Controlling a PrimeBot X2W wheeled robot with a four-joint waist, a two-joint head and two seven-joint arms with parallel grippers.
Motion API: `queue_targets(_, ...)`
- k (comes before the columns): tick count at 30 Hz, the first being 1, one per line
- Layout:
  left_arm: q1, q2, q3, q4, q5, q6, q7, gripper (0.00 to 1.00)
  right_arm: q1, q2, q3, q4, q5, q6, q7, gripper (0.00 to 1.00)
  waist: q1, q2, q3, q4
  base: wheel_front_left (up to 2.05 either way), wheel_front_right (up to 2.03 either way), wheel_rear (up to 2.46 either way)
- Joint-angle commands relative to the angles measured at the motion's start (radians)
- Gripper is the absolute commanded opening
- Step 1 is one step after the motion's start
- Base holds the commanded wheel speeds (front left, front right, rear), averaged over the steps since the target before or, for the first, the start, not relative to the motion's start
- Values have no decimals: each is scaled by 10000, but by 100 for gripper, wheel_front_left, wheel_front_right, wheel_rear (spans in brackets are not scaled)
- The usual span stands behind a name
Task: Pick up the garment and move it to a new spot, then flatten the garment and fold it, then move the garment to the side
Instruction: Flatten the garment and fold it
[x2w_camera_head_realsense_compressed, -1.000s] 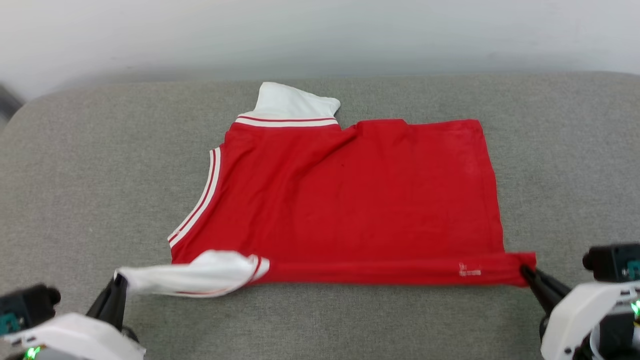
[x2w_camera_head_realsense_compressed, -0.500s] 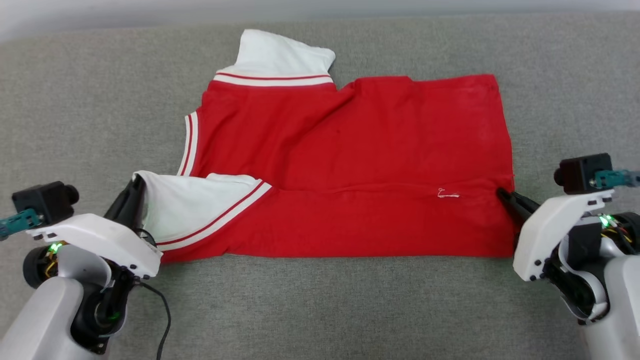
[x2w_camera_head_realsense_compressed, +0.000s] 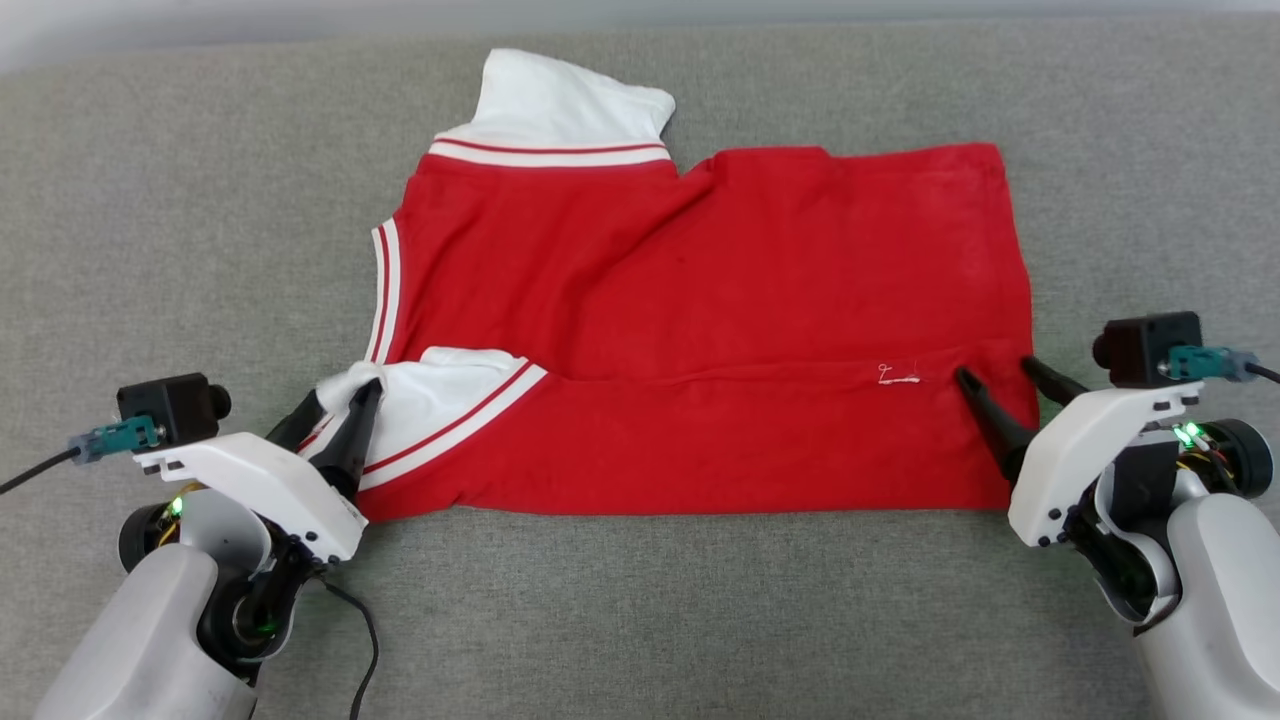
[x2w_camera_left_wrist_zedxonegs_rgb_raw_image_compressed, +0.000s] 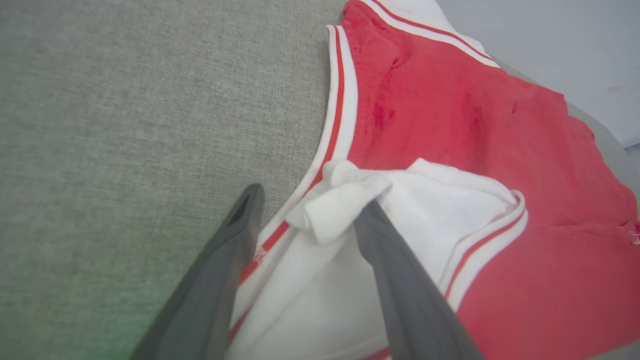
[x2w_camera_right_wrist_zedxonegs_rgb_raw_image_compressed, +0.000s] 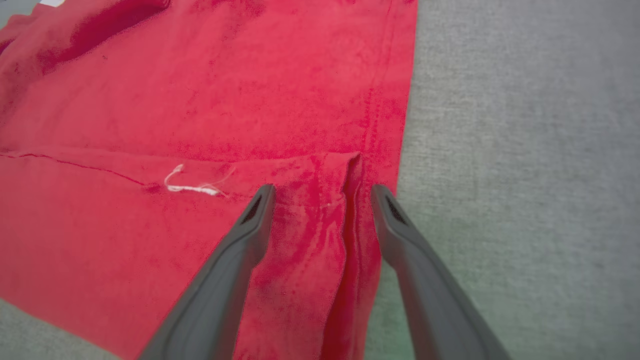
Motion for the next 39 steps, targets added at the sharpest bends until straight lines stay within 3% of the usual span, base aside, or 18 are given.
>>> queue_targets(1, -69, -49, 31, 172, -21, -28, -129, 100, 113, -63, 43, -1, 85, -11, -278, 100, -1, 0, -163, -3, 0, 0, 0)
queue_targets(6, 130, 128, 272, 392, -77, -52, -499, 100, 534, -172, 93, -487, 32, -11, -1713, 100, -1, 0, -651, -88, 0, 0, 0)
queue_targets(13, 544, 947, 647, -451, -180, 225, -249, 100, 1490, 111, -510, -1681, -877, -11, -3151, 100, -1, 0, -1315, -267, 0, 0, 0)
queue_targets(22, 1164, 3048, 419, -2298, -815, 355, 2921, 100, 2544, 1004, -960, -3518, -1928, -10, -3322, 100, -1, 0, -1235, -795, 0, 0, 0)
queue_targets(25, 1401, 3458, 296, -2618, -1194, 431, 3897, 100, 2730, 1237, -1005, -3842, -2031, -10, -3274, 100, -1, 0, -1048, -1007, 0, 0, 0)
queue_targets(29, 1690, 3619, 165, -2603, -1672, 667, 4768, 100, 2797, 1440, -963, -4018, -2097, -10, -3344, 100, -1, 0, -795, -1256, 0, 0, 0)
queue_targets(38, 2032, 2744, -405, -1665, -2290, 839, 5599, 98, 2622, 1620, -913, -4025, -2012, -10, -3540, 100, -1, 0, -487, -1638, 0, 0, 0)
queue_targets(39, 2084, 2625, -487, -1612, -2361, 795, 5660, 68, 2628, 1623, -948, -4043, -1973, -10, -3516, 100, -1, 0, -483, -1653, 0, 0, 0)
